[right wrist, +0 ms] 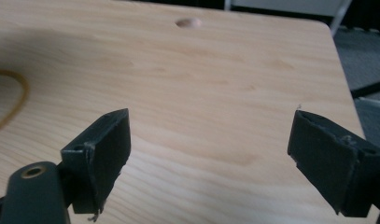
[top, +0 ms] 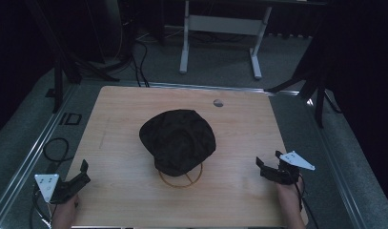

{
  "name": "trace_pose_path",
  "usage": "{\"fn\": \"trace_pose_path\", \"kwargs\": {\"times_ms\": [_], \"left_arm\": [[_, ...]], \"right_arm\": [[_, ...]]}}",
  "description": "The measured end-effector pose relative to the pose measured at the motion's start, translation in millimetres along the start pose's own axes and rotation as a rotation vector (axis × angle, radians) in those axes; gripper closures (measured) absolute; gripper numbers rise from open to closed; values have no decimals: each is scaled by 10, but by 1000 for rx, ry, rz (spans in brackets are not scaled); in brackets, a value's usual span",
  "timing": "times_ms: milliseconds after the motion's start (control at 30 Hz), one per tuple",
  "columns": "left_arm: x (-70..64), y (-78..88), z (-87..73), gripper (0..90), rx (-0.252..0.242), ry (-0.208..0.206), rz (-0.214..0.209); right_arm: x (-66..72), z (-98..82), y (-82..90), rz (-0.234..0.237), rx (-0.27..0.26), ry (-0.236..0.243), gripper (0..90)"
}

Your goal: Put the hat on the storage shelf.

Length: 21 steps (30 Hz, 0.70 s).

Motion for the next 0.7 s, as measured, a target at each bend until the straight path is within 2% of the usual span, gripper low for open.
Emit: {"fn": "trace_pose_path", "kwargs": {"times_ms": [33, 167, 200, 300, 367, 467, 500, 567, 600, 700], "left_arm": [[0, 0, 0, 5, 0, -1, 0], [0, -1, 0, 5, -1, 1, 0], [0, 0, 0, 5, -1, 1, 0], [0, -1, 0, 5, 0, 0, -1], [-1, 0, 0, 5, -1, 0, -1], [0, 0, 0, 5, -2, 1, -2], [1, -1, 0, 5, -2, 2, -2], [2, 0, 0, 5, 0, 0, -3], [3, 0, 0, 5, 0, 1, -2], [2, 0, 0, 5, -2, 2, -3]], "right_arm": [[-62, -65, -6, -13, 9, -15, 131], [-117, -115, 4, -37, 14, -28, 131], [-166, -157, 25, -55, 14, -48, 131], [-204, -189, 40, -64, 8, -64, 131], [-269, -235, 61, -96, 11, -83, 132], [-310, -260, 80, -111, 8, -98, 133], [-357, -288, 98, -130, 10, -119, 133], [-372, -297, 104, -134, 8, -128, 133], [-415, -327, 118, -164, 14, -140, 133], [-450, -354, 128, -186, 19, -153, 133]]}}
Point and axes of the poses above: each handheld gripper's, and its own axes: y roughly backward along the jaws, z roughly out of its top, x roughly to its left, the point moved 3 cm from there along -y, roughly forward along the jaws, and after that the axes turned 15 degrees about x, right-handed, at the moved point
